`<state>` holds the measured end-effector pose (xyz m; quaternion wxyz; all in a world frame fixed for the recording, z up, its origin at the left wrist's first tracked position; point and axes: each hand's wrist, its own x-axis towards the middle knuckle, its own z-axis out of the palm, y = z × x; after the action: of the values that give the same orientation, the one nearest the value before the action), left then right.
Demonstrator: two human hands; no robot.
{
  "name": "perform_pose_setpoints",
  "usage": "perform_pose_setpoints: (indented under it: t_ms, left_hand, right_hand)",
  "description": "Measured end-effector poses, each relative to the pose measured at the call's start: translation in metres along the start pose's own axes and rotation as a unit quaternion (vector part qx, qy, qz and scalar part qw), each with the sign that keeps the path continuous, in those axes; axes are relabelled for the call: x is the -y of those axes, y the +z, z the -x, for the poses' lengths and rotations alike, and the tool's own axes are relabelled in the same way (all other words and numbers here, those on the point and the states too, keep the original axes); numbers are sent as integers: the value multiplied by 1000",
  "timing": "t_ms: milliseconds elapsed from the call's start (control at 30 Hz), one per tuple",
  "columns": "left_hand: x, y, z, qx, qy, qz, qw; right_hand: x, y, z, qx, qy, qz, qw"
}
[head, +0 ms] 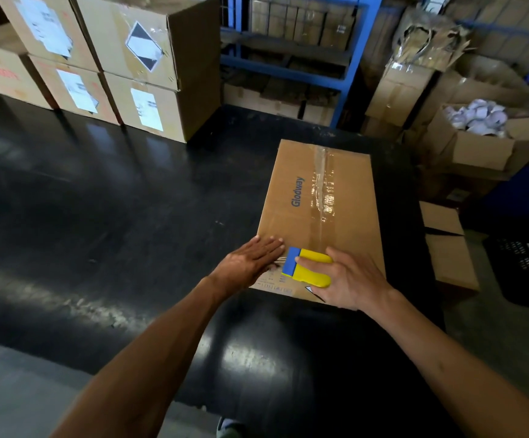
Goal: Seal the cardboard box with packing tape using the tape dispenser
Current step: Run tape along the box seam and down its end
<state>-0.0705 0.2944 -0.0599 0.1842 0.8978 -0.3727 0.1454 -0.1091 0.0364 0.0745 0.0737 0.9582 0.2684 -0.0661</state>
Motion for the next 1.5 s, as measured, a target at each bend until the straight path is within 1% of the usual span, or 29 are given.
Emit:
perform_pose_setpoints:
  t_ms: [167,300,433,467,533,600,667,733,767,833,900,1000,1167,1267,1367,1433,1500]
  left_hand:
    - [-2,-1,1,5,-16,-1,1000]
    - [-3,-1,0,14,-30,-4,999]
    - [-7,-2,-3,31,-35,-13,999]
    - [-8,-2,-3,33,-29,-30,999]
    - [-10,-1,-4,36,-9,-99,994]
    - [-21,1,-12,34,13,-164,986]
    - [-38,9,-29,41,49,-179,982]
    - [-53,22,-47,50,76,-162,983]
    - [-58,30,-52,45,77,-142,986]
    - [-63,40,-56,15,45,-90,995]
    - [-65,45,-53,-5,15,-67,998]
    - [-64,46,-56,-15,7,-47,999]
    - [-62,38,-60,15,-13,-21,1000]
    - [-67,32,-61,30,-42,7,999]
    - [-69,30,-64,25,-41,9,999]
    - [-70,30,-64,18,-41,6,999]
    - [-74,30,-63,11,-37,-19,999]
  right_hand:
    - [-21,5,12,-30,-35,15,999]
    - [-63,12,42,-48,-18,10,999]
    - [-74,15,43,-38,-19,2,999]
    - [-73,13,41,-24,-19,4,1000]
    - [-74,9,41,13,-17,11,1000]
    - [-76,12,42,15,-20,22,999]
    - [-76,13,41,12,-16,23,1000]
    - [-76,13,40,11,-13,20,1000]
    - [-78,13,39,5,-14,14,1000]
    - [-77,13,40,-3,-27,3,1000]
    - [-76,13,42,2,-30,2,1000]
    - [-77,16,41,-20,-46,6,999]
    - [-84,15,41,-31,-58,2,998]
    - [-115,16,57,-34,-67,3,997]
    - [-146,24,79,-39,-80,12,996]
    - [-154,28,82,-47,-84,4,995]
    - [-156,30,79,-51,-85,-4,995]
